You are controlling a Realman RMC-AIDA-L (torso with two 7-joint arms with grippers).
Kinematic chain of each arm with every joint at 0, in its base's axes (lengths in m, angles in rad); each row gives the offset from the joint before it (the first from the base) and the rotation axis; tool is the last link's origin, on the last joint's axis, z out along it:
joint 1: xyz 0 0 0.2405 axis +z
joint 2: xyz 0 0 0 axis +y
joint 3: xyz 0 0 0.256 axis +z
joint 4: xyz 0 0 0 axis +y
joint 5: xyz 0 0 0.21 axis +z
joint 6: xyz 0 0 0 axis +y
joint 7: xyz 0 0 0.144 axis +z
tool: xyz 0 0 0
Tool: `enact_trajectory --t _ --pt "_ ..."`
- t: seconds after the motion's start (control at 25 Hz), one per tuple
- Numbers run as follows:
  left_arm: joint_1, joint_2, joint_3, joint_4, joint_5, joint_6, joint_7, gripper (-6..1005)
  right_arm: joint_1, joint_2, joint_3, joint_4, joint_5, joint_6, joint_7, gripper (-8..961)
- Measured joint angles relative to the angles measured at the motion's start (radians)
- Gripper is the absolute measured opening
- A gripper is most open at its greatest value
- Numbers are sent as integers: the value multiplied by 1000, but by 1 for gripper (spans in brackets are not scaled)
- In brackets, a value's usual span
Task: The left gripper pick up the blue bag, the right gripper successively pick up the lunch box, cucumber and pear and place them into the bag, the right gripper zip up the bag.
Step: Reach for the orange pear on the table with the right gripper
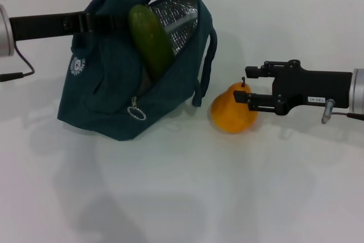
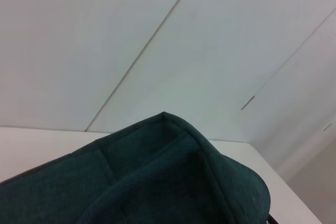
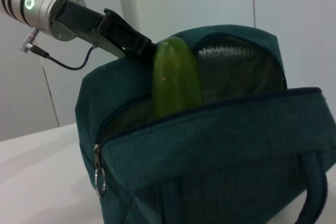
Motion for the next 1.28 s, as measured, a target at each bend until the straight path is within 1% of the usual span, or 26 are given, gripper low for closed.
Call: enact_trajectory --t 0.12,0.56,1.0,1.24,1.28 --pt "-1 0 0 0 0 0 1 47 4 3 1 2 1 5 -6 563" --pt "-1 -2 0 -1 0 0 1 47 10 4 -2 8 20 24 -9 545" --pt "-1 -2 0 -1 0 -1 1 47 33 4 -18 43 27 39 -25 389" --pt "-1 -2 0 -1 0 -2 1 47 35 5 -20 45 29 44 -34 196" --pt "0 -2 0 -1 0 -2 1 47 34 5 -20 45 29 44 -34 189"
